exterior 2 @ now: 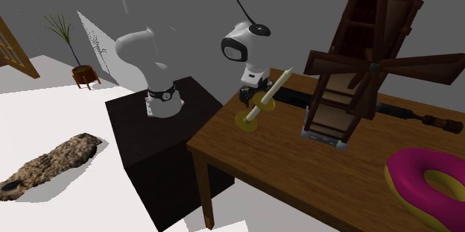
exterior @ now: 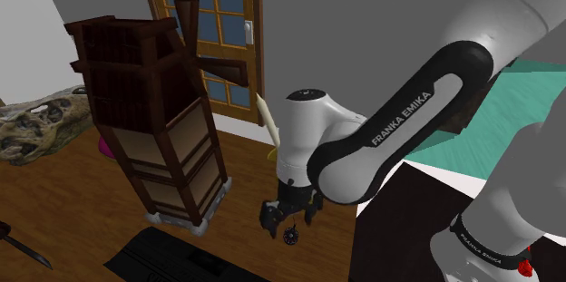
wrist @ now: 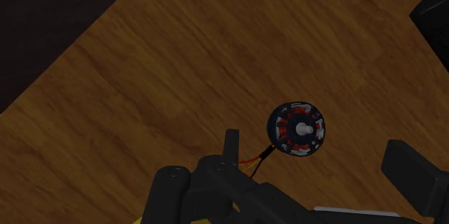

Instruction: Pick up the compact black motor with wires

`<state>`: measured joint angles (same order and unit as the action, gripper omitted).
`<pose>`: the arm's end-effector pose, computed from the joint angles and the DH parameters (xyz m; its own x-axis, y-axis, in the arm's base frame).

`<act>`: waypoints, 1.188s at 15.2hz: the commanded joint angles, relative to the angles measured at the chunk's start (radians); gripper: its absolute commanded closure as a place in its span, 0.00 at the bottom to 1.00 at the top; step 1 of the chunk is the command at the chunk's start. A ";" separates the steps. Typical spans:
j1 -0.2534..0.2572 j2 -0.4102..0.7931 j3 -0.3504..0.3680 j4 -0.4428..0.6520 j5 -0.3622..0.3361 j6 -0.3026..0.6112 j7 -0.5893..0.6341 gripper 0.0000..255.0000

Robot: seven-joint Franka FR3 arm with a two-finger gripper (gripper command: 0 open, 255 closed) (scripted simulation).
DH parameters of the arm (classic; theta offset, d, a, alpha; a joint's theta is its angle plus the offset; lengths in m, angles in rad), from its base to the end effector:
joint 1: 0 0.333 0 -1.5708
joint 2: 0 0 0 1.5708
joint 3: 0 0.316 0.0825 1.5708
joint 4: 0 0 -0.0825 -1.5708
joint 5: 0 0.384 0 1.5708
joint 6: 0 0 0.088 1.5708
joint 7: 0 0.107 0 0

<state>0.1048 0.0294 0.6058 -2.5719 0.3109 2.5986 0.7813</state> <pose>0.3423 0.2881 0.2541 0.9368 -0.3209 -0.1394 -0.3365 -0.9355 -0.1077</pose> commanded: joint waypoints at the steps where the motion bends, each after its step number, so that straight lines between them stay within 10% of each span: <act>1: 0.001 0.030 -0.001 -0.006 -0.015 0.029 0.009 0.00; 4: 0.003 0.057 -0.005 -0.008 -0.033 0.055 0.018 0.00; 5: 0.003 0.056 -0.005 -0.006 -0.033 0.053 0.018 1.00; 18: -0.002 -0.011 0.003 -0.002 0.009 -0.012 -0.004 1.00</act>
<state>0.1049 0.0338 0.6085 -2.5761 0.3112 2.6027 0.7835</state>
